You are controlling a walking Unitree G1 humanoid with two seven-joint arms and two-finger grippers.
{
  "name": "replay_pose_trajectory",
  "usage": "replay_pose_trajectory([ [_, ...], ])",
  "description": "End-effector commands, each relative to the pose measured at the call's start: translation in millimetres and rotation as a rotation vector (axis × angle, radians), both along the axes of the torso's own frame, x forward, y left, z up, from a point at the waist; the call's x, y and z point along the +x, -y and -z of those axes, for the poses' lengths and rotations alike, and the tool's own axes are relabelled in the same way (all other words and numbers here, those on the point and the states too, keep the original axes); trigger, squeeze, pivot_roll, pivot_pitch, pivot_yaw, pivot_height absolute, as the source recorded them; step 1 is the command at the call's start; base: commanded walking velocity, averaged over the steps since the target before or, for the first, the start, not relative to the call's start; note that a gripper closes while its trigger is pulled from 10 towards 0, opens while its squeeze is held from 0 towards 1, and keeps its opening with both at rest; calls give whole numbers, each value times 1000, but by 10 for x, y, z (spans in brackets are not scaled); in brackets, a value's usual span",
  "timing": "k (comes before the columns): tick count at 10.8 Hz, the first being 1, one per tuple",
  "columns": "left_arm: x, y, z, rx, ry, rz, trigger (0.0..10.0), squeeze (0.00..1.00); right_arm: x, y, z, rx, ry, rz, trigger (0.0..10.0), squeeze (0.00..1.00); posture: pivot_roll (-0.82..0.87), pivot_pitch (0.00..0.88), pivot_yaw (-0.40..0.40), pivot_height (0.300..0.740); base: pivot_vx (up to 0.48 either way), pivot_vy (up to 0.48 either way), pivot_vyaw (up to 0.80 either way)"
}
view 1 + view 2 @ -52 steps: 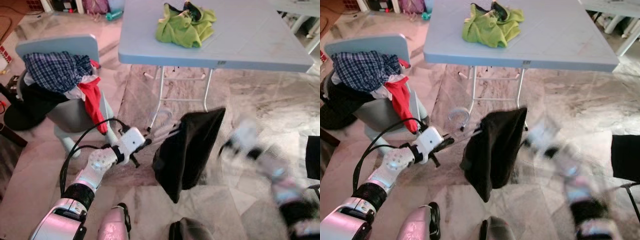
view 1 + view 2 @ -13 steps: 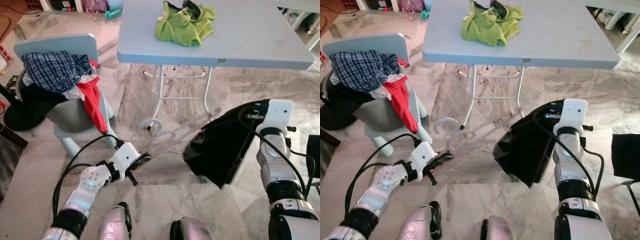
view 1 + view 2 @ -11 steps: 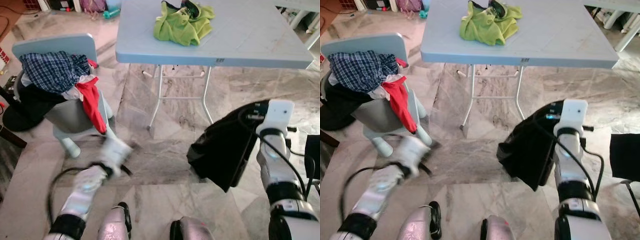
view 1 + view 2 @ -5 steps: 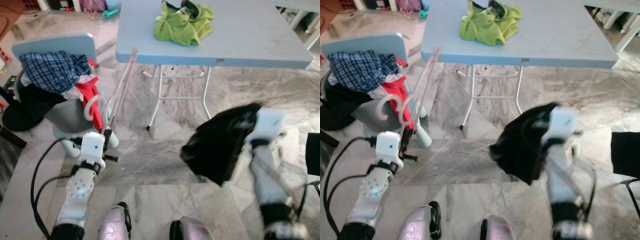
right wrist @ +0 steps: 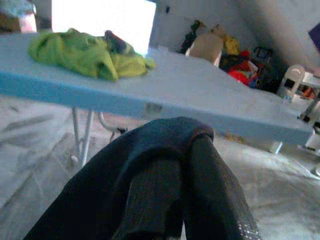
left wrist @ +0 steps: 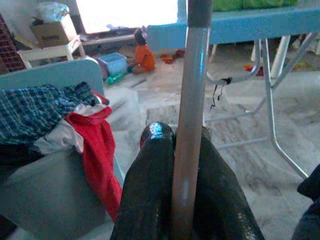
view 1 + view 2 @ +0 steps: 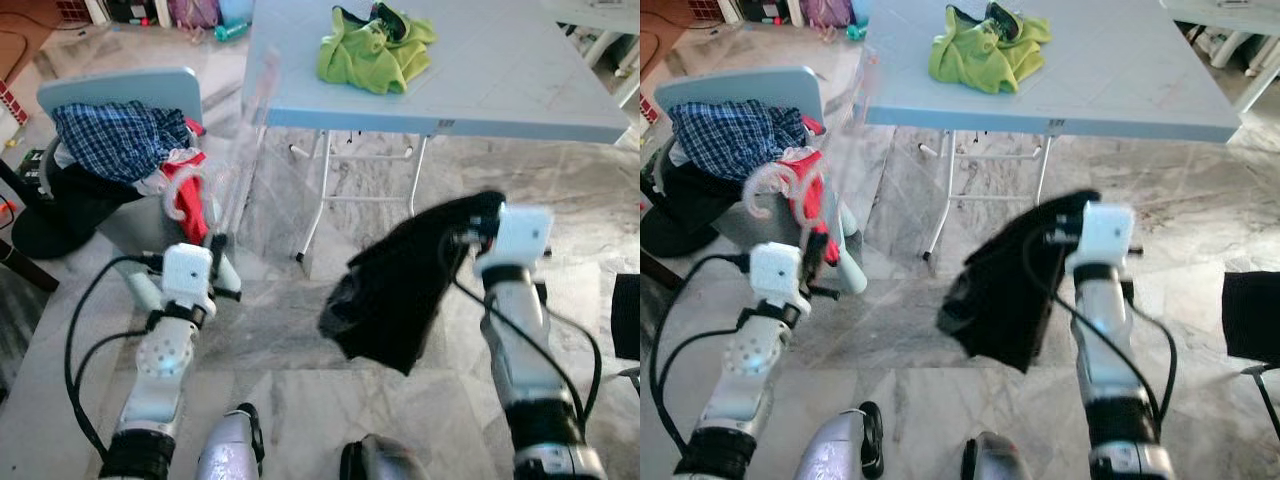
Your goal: Hang hanger
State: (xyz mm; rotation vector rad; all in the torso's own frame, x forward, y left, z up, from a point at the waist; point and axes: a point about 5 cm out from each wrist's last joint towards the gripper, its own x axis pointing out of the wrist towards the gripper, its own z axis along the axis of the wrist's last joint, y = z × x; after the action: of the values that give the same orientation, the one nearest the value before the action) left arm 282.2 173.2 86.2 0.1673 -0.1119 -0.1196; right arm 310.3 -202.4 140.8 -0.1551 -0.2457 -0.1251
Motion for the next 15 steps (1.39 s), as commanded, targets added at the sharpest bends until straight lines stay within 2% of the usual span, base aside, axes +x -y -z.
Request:
replay_pose_trajectory([
  [1, 29, -49, -85, -2, 25, -5, 10000, 0, 43, 58, -226, -2, 80, 11, 0, 0, -4, 131, -59, 740, 289, 0, 0],
  [4, 69, -41, -141, -26, 46, -6, 10000, 0, 110, 88, -327, -4, 96, 7, 0, 0, -7, 133, -63, 740, 331, 0, 0],
  [7, 35, 106, -107, -54, 35, 48, 10000, 0, 114, 99, -312, 23, 78, 14, 0, 0, -14, 141, -56, 740, 412, 0, 0],
  [8, 31, 123, -106, -58, 33, 56, 10000, 0, 111, 95, -280, 39, 61, 13, 0, 0, -14, 142, -56, 740, 480, 0, -688],
  [9, 33, 129, -109, -61, 33, 61, 10000, 0, 109, 92, -280, 36, 64, 12, 0, 0, -15, 143, -53, 740, 480, 0, -800],
  [12, 62, 120, -135, -65, 37, 62, 10000, 0, 138, 90, -357, 29, 91, -9, 0, 0, -15, 146, -48, 740, 480, 0, 0],
  [15, 81, 169, -154, -70, 39, 83, 10000, 0, 440, -100, -1001, 1, 241, -173, 0, 0, -13, 156, -37, 740, 480, 0, 0],
])
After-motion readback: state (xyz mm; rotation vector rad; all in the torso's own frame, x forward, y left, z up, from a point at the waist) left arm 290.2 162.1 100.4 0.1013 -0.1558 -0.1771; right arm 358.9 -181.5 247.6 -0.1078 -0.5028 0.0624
